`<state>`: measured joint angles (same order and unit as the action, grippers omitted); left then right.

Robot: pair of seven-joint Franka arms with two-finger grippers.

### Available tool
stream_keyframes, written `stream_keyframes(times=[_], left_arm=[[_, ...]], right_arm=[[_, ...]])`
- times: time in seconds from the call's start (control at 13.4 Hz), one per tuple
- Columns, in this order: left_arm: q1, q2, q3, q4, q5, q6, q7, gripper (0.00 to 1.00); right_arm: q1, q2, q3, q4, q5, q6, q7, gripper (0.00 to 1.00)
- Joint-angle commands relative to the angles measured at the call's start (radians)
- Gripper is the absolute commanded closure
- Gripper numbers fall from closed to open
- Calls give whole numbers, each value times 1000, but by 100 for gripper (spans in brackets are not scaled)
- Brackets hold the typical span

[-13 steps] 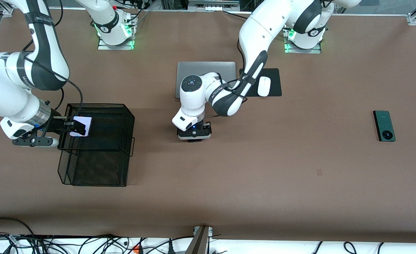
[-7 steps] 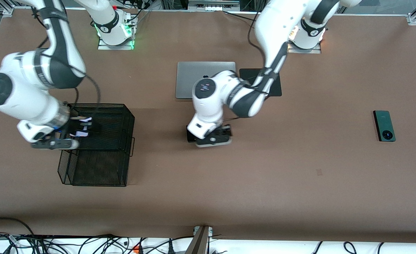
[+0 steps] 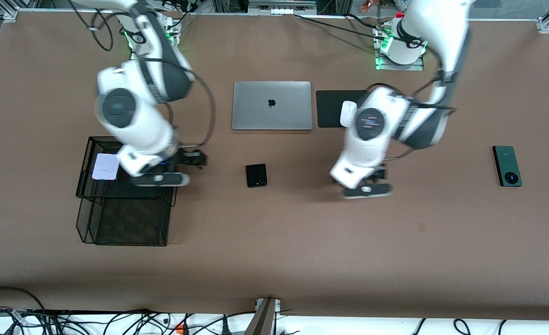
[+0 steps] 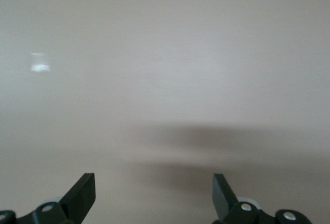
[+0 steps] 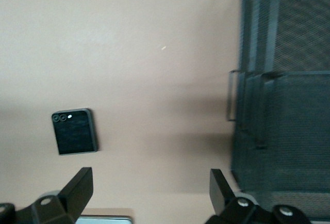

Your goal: Place phones with both arms

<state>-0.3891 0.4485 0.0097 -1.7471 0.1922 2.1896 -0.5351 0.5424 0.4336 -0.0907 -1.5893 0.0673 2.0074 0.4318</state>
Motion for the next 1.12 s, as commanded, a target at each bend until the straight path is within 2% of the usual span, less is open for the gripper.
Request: stream_keyframes(times=[0.0, 0.15, 0.3, 0.75, 1.05], left_arm=[[221, -137, -83, -158, 1, 38, 235, 0], [402, -177, -140, -187, -17, 38, 410, 0], [531, -182, -171, -196, -17, 38, 533, 0], [801, -163, -169, -189, -80, 67, 855, 0], [932, -125, -169, -190, -80, 117, 926, 0]], right_arm=[[63, 112, 0, 57, 16, 64, 25, 0], [111, 180, 15, 57, 25, 175, 25, 0], [148, 235, 16, 57, 55, 249, 25, 0], [200, 342, 16, 57, 46, 390, 16, 0], [211, 381, 16, 55, 0, 456, 4, 0]])
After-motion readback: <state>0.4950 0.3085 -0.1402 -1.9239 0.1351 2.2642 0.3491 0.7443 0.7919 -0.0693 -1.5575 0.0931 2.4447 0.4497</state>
